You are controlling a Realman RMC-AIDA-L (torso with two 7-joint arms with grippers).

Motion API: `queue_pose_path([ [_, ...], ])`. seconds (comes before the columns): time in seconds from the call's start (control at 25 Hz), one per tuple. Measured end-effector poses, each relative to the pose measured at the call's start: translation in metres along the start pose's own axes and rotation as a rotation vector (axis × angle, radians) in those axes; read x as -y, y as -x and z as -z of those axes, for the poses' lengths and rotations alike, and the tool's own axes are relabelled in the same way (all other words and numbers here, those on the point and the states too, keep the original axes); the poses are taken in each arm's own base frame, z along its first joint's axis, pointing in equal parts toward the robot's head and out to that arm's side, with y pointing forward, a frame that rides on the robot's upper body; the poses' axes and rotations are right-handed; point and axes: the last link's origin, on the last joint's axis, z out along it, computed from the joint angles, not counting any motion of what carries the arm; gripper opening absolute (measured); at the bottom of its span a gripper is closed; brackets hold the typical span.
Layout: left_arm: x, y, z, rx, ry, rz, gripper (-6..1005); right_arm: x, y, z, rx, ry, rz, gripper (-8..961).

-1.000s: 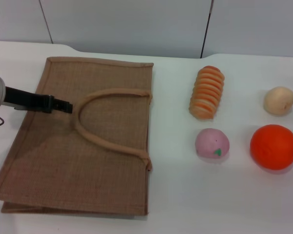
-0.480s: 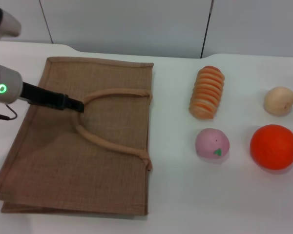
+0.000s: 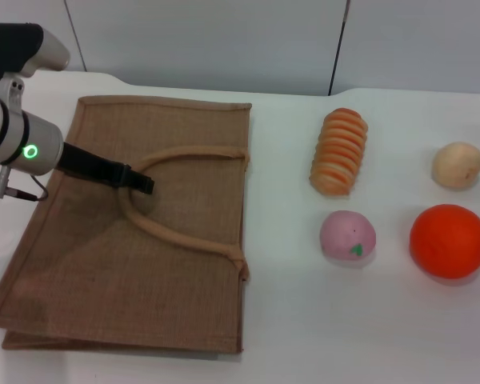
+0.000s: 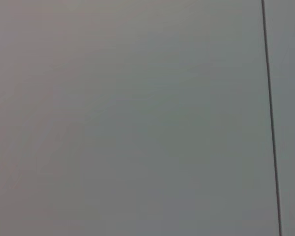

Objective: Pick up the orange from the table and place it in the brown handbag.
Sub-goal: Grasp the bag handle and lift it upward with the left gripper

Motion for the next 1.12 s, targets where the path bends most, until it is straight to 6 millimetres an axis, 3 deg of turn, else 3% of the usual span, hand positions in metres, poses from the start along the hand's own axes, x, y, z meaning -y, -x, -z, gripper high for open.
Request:
queue_pose_path([
  [0.36, -0.004, -0.002, -0.002, 0.008, 0.01, 0.018, 688, -0.001, 0.0, 0.0, 0.001, 0.003, 0.0, 768],
  [0.8, -0.002, 0.0, -0.003, 0.028, -0.008, 0.027, 215, -0.002, 0.001, 0.0, 0.004, 0.007, 0.001, 769],
  [1.0, -0.004, -0.003, -0.004, 0.001, 0.005, 0.01, 132, -0.002, 0.0, 0.0, 0.002, 0.009, 0.002, 769],
  [1.12, -0.009, -0.01, 0.001, -0.082, 0.056, -0.006, 132, 0.0, 0.0, 0.001, 0.0, 0.006, 0.005, 769],
])
